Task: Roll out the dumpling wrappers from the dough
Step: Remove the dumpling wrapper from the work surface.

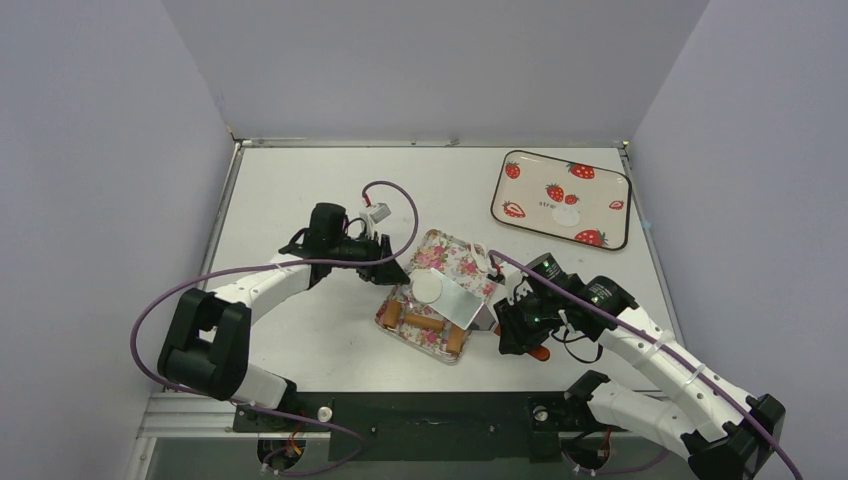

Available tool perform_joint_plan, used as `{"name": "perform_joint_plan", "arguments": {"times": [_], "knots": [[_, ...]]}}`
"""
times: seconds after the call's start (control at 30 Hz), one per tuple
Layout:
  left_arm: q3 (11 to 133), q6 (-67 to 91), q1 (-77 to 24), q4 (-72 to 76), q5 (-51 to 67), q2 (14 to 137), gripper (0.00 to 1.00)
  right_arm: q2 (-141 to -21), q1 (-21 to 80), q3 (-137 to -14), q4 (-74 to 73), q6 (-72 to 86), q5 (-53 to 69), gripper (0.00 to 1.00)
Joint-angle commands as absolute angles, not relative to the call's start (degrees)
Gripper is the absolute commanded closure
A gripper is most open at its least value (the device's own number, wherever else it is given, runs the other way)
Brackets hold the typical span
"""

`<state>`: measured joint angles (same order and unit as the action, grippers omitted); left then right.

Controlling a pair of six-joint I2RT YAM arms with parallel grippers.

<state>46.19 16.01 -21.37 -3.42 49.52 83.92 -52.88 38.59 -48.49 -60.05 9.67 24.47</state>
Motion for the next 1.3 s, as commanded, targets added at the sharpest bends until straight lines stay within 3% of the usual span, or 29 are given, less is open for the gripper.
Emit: {"name": "perform_joint_plan", "arguments": {"times": [0.0, 0.1, 0.4, 0.77, 1.27], "knots": [[47.49, 14.33, -21.80, -3.05, 49.77, 83.96, 0.60, -52.24, 38.24, -50.18, -57.11, 9.16, 25.43, 1.00], [47.55, 15.33, -21.99, -1.40, 50.88, 84.14, 0.66, -52.46, 38.23, -50.12, -57.04, 9.15, 25.38, 1.00], [47.32, 16.03, -22.50, 0.34, 49.86, 84.76, 0.70, -52.11, 38.21, -50.18, -57.08, 9.10, 25.48, 1.00], [47.28, 17.54, -22.60, 1.81, 51.05, 84.89, 1.00, -52.28, 38.19, -50.17, -57.07, 9.13, 25.53, 1.00], [51.77, 16.24, -21.27, 4.02, 49.53, 85.07, 1.00, -52.64, 38.19, -50.09, -57.08, 9.18, 25.49, 1.00]]}}
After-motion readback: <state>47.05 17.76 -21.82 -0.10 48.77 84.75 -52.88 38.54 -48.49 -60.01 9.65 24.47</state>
